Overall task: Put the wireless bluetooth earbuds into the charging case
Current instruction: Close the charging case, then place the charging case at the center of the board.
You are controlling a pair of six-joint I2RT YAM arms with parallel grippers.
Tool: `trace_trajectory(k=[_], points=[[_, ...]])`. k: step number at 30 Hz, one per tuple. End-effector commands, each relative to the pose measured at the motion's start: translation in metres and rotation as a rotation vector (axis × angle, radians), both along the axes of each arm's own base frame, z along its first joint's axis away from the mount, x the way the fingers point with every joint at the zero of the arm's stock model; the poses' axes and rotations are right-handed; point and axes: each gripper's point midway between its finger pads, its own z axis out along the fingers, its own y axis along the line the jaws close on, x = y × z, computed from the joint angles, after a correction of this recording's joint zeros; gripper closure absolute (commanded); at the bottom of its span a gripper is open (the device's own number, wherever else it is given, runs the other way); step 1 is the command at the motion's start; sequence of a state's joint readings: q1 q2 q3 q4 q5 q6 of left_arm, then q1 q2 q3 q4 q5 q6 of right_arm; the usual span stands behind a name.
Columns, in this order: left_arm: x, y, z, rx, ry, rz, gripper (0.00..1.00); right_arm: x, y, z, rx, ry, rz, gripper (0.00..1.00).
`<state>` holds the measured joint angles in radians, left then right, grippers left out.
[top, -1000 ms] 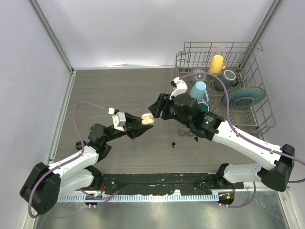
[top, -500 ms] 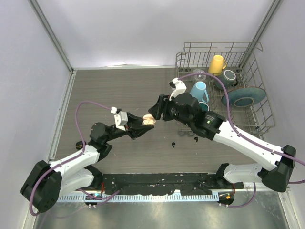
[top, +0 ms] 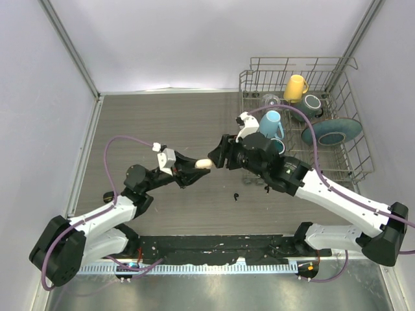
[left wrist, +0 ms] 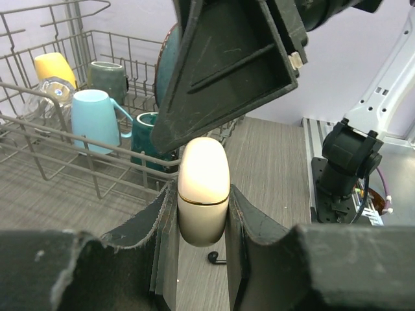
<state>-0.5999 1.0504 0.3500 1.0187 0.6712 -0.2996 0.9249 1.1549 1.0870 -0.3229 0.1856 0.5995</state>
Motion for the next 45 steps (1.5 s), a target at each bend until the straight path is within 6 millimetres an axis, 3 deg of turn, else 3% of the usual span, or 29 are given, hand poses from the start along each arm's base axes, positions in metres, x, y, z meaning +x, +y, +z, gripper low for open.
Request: trace_trajectory(k=[1, 3, 5, 8, 13, 19, 29, 36, 45], points=[[0.017, 0.000, 0.018, -0.029, 0.025, 0.064, 1.00, 0.011, -0.028, 0.012, 0.039, -0.040, -0.157, 0.39], [0.022, 0.000, 0.022, -0.065, 0.144, 0.083, 0.97, 0.013, -0.044, 0.020, 0.068, -0.060, -0.232, 0.39], [0.045, 0.004, 0.004, -0.053, 0.374, 0.198, 0.92, 0.017, -0.061, 0.018, 0.062, -0.078, -0.316, 0.39], [0.050, -0.006, -0.010, 0.062, 0.493, 0.182, 0.99, 0.016, -0.080, 0.025, 0.088, -0.106, -0.381, 0.39], [0.064, -0.022, -0.048, 0.139, 0.727, 0.177, 1.00, 0.013, -0.098, 0.029, 0.111, -0.131, -0.429, 0.39], [0.071, -0.034, -0.099, 0.171, 0.949, 0.186, 1.00, 0.010, -0.105, 0.026, 0.108, -0.130, -0.445, 0.39], [0.092, -0.037, -0.150, 0.238, 1.202, 0.280, 1.00, 0.011, -0.108, 0.022, 0.093, -0.129, -0.453, 0.39], [0.095, -0.045, -0.170, 0.285, 1.290, 0.255, 1.00, 0.009, -0.113, 0.016, 0.095, -0.122, -0.470, 0.39], [0.092, -0.026, -0.204, 0.505, 1.352, 0.380, 0.88, 0.009, -0.118, 0.011, 0.080, -0.122, -0.485, 0.39]])
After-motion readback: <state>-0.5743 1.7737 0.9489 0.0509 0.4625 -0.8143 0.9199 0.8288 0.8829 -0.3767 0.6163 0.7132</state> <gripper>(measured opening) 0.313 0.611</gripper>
